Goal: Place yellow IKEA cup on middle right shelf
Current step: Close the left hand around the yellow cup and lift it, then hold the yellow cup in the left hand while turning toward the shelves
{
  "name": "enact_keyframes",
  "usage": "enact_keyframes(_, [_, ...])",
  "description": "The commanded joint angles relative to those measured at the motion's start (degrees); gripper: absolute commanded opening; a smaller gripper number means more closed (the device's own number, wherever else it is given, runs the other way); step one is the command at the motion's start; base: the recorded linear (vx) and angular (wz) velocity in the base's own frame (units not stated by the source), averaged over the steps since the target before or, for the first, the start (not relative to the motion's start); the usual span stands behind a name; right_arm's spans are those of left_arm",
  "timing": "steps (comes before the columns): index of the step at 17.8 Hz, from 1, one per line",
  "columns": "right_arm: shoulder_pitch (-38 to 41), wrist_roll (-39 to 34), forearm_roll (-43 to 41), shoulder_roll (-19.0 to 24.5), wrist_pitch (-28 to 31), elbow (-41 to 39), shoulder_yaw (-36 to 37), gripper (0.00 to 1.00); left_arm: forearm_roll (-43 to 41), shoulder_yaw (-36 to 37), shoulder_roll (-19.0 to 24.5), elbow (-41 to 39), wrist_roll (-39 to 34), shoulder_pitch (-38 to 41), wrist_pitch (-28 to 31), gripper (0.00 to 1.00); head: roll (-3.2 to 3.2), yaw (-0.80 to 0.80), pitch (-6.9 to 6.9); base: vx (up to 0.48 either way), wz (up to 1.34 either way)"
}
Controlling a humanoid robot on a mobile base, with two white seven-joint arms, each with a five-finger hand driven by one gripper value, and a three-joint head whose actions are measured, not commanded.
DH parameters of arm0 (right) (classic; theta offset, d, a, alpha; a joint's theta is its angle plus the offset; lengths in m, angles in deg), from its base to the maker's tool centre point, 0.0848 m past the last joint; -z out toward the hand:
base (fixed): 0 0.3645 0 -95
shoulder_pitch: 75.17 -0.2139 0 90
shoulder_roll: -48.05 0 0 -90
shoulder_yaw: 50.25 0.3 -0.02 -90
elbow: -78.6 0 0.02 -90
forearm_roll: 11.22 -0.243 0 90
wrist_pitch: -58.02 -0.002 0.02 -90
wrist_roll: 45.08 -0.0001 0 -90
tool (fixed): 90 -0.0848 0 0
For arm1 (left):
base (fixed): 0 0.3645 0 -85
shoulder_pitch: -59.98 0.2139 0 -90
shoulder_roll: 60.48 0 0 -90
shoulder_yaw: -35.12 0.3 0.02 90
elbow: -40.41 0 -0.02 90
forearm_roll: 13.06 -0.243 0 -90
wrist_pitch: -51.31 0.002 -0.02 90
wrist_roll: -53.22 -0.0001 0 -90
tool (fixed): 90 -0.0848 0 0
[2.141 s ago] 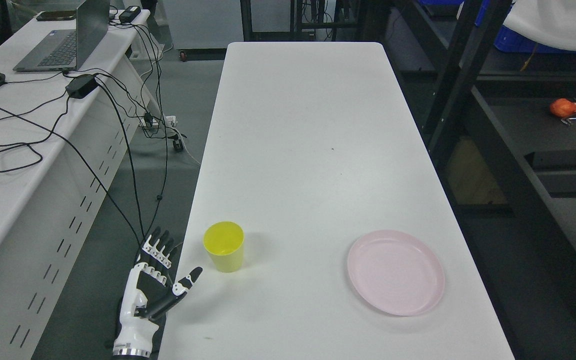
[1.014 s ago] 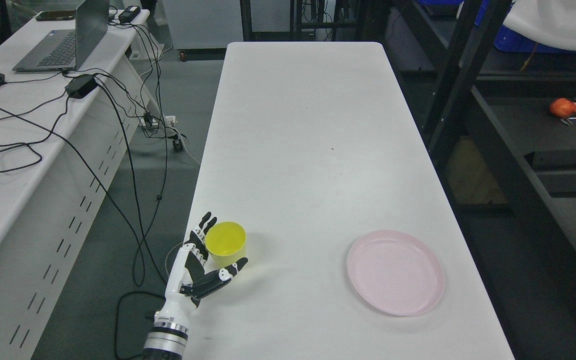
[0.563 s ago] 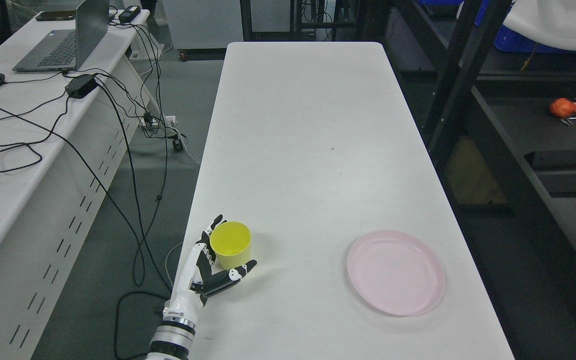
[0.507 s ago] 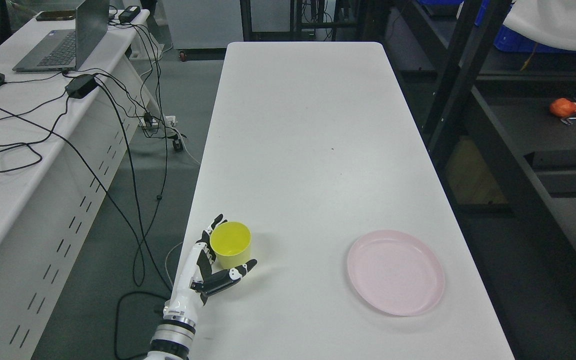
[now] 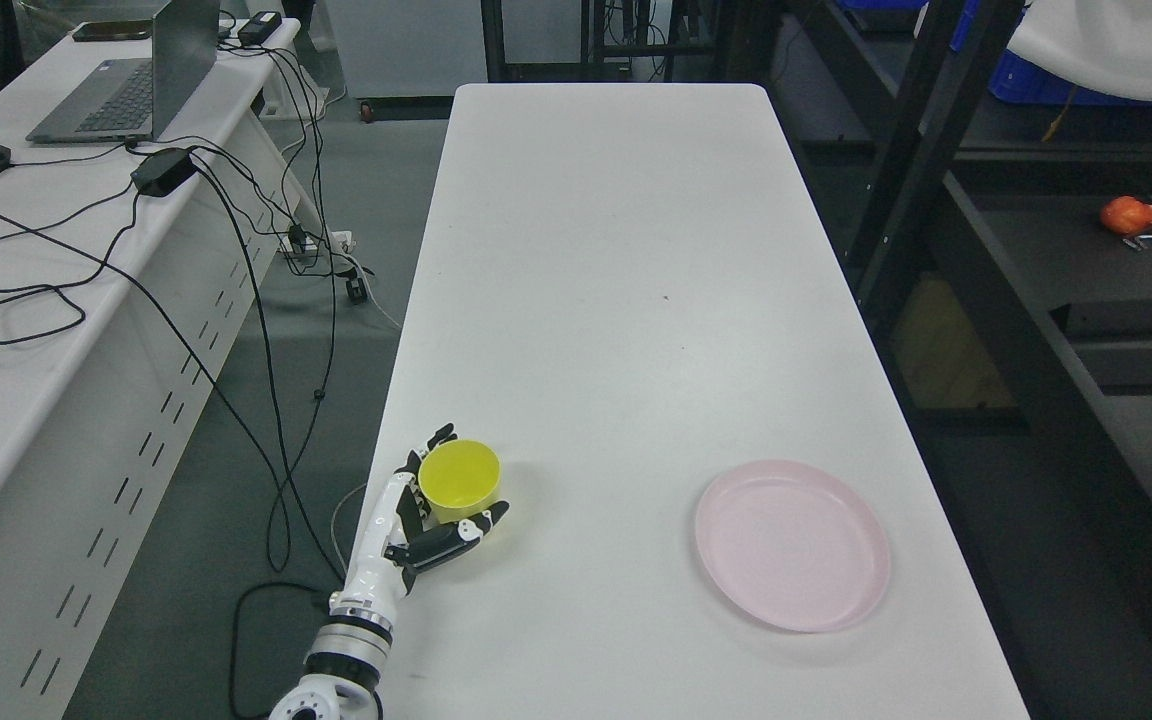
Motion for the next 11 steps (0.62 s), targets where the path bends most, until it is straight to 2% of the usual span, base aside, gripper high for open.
enact_keyframes(1, [0.79, -0.04, -1.41, -1.0, 0.04, 0.0, -0.97, 0.99, 4.97, -1.61, 0.96, 4.39, -0.67, -0.38, -5.39, 0.32, 0.0, 0.0, 0.0, 0.0, 0.0])
enact_keyframes(2, [0.79, -0.04, -1.41, -1.0, 0.04, 0.0, -0.97, 0.99, 7.6, -1.79, 0.96, 4.48, -0.67, -0.21, -8.11, 0.16, 0.0, 0.0, 0.0, 0.0, 0.0])
enact_keyframes(3, [0.79, -0.04, -1.41, -1.0, 0.04, 0.0, -0.97, 0.99, 9.37, -1.88, 0.96, 4.22, -0.67, 0.14, -10.84, 0.04, 0.0, 0.0, 0.0, 0.0, 0.0])
enact_keyframes(5, [0.79, -0.04, -1.41, -1.0, 0.04, 0.0, -0.97, 0.99, 10.09, -1.96, 0.96, 1.86, -0.5, 0.85, -15.85, 0.0, 0.0, 0.0, 0.0, 0.0, 0.0])
enact_keyframes(9, [0.79, -0.04, -1.41, -1.0, 0.04, 0.0, -0.97, 0.99, 13.07, -1.53, 0.96, -12.36, -0.41, 2.34, -18.94, 0.0, 0.0, 0.0, 0.0, 0.0, 0.0])
enact_keyframes(11, [0.79, -0.04, -1.41, -1.0, 0.04, 0.0, -0.97, 0.99, 13.17, -0.91, 0.96, -15.46, -0.15, 2.43, -21.92, 0.0, 0.0, 0.0, 0.0, 0.0, 0.0])
